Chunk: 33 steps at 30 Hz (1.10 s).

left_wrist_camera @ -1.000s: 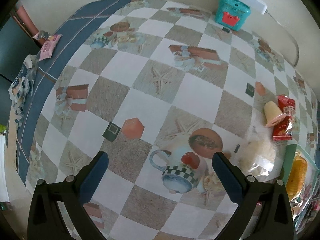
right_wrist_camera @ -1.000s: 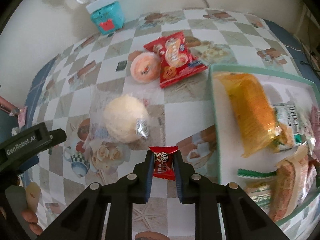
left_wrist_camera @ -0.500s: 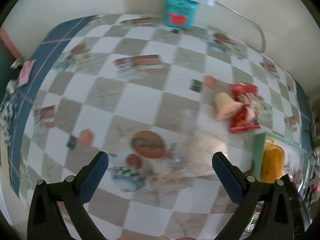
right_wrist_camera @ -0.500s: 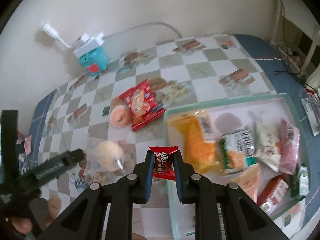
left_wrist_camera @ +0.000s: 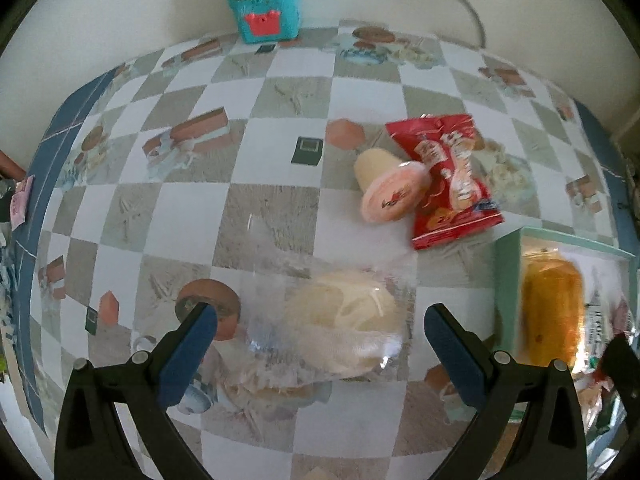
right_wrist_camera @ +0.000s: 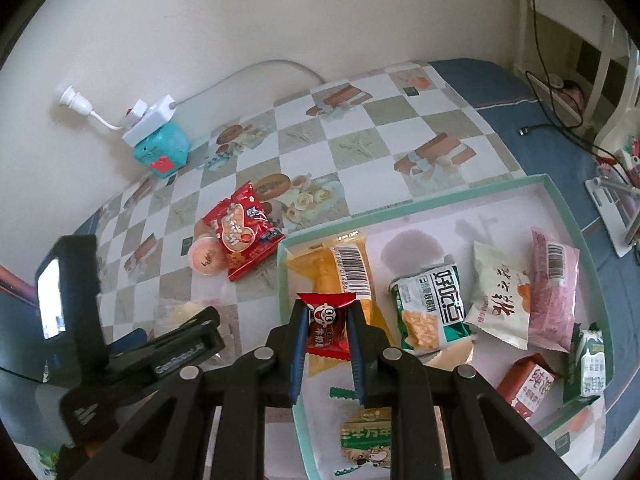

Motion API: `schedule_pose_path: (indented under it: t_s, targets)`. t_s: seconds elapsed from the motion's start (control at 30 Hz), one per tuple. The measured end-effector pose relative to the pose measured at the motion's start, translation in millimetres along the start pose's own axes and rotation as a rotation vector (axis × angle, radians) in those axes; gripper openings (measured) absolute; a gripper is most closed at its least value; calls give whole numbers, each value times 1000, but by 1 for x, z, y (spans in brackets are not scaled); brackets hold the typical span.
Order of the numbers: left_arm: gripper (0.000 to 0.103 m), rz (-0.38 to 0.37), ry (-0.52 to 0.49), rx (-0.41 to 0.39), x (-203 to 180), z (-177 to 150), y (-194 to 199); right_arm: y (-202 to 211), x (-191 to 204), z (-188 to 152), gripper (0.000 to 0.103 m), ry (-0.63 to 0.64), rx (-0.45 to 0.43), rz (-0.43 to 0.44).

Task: Organize snacks
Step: 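Grasp the wrapped round bun with the left gripper while the right holds the candy, then carry the bun and candy over the tray with both grippers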

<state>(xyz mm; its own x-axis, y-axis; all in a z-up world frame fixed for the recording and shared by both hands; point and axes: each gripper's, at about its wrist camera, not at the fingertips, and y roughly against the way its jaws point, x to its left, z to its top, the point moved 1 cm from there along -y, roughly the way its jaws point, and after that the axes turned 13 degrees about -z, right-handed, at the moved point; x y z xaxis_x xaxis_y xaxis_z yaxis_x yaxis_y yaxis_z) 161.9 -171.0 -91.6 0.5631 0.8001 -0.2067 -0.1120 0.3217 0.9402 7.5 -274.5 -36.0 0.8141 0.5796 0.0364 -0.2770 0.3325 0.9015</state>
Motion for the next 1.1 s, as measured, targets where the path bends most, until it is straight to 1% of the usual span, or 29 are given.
schedule_pose_path:
  t_s: [0.2, 0.23, 0.27, 0.47, 0.57, 0.8, 0.97, 1.1]
  targets:
    - [102, -4, 10, 17, 1, -1, -8, -1, -1, 0, 21, -5, 6, 5]
    - [95, -10, 11, 15, 0, -1, -7, -1, -2, 0, 21, -5, 6, 5]
    - [81, -11, 12, 15, 0, -1, -7, -1, -2, 0, 21, -5, 7, 5]
    - [70, -23, 7, 10, -4, -4, -2, 0, -2, 0, 21, -6, 3, 5]
    - [67, -23, 3, 8, -6, -3, 2, -1, -2, 1, 21, -7, 4, 7]
    - [67, -30, 9, -25, -7, 3, 18, 2, -4, 2, 21, -18, 0, 15]
    - [67, -49, 17, -74, -13, 8, 41, 6, -13, 5, 21, -36, -8, 20]
    - [67, -61, -9, -127, -26, 9, 62, 10, -25, 9, 21, -57, -18, 18]
